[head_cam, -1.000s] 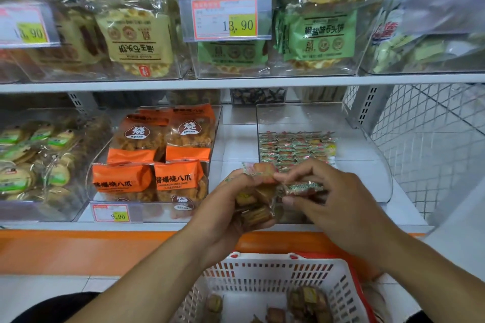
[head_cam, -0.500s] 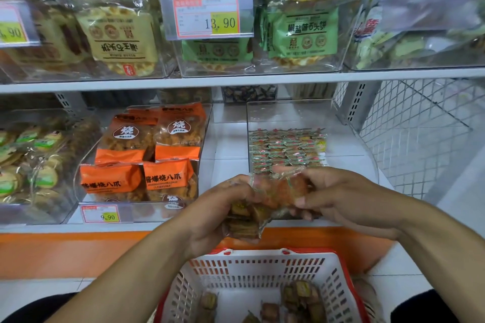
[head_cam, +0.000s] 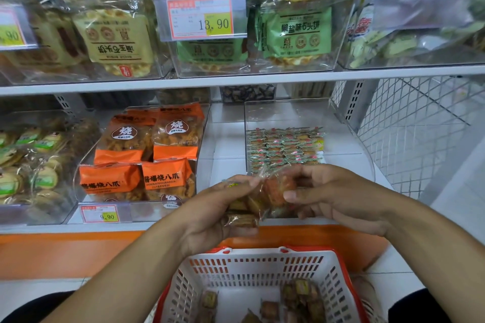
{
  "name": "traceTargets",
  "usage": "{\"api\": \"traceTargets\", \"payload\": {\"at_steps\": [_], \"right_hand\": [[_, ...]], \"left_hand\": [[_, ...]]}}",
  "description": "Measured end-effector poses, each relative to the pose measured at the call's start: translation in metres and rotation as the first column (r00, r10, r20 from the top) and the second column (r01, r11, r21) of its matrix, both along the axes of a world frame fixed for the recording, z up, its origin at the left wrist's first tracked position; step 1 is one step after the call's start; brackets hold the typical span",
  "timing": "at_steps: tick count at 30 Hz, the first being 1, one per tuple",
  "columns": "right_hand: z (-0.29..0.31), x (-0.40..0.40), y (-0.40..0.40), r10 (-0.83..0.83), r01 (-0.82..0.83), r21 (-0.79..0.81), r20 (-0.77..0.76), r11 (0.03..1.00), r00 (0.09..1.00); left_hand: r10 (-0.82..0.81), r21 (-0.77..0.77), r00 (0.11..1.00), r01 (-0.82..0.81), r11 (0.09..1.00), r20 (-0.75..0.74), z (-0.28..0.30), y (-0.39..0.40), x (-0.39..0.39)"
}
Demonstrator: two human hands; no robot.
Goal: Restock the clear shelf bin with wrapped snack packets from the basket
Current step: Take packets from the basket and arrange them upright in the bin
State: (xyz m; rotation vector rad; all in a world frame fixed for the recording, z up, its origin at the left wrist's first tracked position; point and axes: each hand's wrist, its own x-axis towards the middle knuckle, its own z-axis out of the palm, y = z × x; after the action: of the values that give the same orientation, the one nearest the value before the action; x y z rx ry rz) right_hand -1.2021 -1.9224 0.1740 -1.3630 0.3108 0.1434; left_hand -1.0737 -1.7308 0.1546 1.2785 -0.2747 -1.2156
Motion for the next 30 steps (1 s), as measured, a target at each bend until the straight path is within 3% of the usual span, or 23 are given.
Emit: {"api": "traceTargets", "payload": {"at_steps": [2, 4, 5, 7, 8, 10, 13, 16, 21, 27, 30], "right_hand": [[0.000, 0.000, 0.000, -0.047, 0.046, 0.025, 0.030, 0.999, 0.998], [-0.002, 0.001, 0.003, -0.101, 0.115, -0.128, 0.111, 0.985, 0.989], [-0.004, 0.002, 0.005, -0.147, 0.197, -0.272, 0.193, 0.942, 0.970], [-0.006, 0.003, 0.009, -0.207, 0.414, -0.507, 0.415, 0.756, 0.886], [-0.008, 0.004, 0.011, -0.194, 0.489, -0.555, 0.506, 0.672, 0.840], [-0.015, 0.006, 0.018, -0.167, 0.576, -0.549, 0.620, 0.606, 0.767], [-0.023, 0.009, 0.033, -0.219, 0.616, -0.454, 0.662, 0.643, 0.717], [-0.029, 0.011, 0.043, -0.184, 0.580, -0.467, 0.652, 0.667, 0.736], [-0.027, 0.011, 0.043, -0.289, 0.428, -0.166, 0.523, 0.888, 0.802], [-0.017, 0.015, 0.031, -0.309, 0.308, 0.051, 0.308, 0.950, 0.900], [-0.014, 0.015, 0.027, -0.339, 0.321, 0.113, 0.253, 0.941, 0.906]], "left_hand": [[0.043, 0.007, 0.998, -0.043, 0.999, -0.044, 0.000, 0.000, 0.002], [0.065, 0.020, 0.994, -0.064, 0.998, -0.084, 0.000, 0.000, 0.004], [0.066, 0.028, 0.993, -0.064, 0.998, -0.102, 0.000, 0.000, 0.005], [0.043, 0.032, 0.988, -0.038, 0.999, -0.151, -0.001, 0.000, 0.004], [0.027, 0.027, 0.983, -0.023, 0.999, -0.180, -0.001, -0.001, 0.002], [0.005, 0.009, 0.973, -0.003, 1.000, -0.230, -0.001, -0.002, -0.003], [-0.012, -0.032, 0.965, 0.003, 0.999, -0.260, -0.001, -0.004, -0.011], [0.043, -0.069, 0.976, -0.059, 0.996, -0.214, -0.004, -0.006, -0.015], [0.088, -0.155, 0.994, -0.098, 0.983, -0.068, -0.006, -0.005, -0.014], [0.140, -0.207, 0.984, -0.115, 0.972, 0.109, -0.007, -0.002, -0.014], [0.137, -0.217, 0.984, -0.110, 0.970, 0.116, -0.008, -0.002, -0.015]]}}
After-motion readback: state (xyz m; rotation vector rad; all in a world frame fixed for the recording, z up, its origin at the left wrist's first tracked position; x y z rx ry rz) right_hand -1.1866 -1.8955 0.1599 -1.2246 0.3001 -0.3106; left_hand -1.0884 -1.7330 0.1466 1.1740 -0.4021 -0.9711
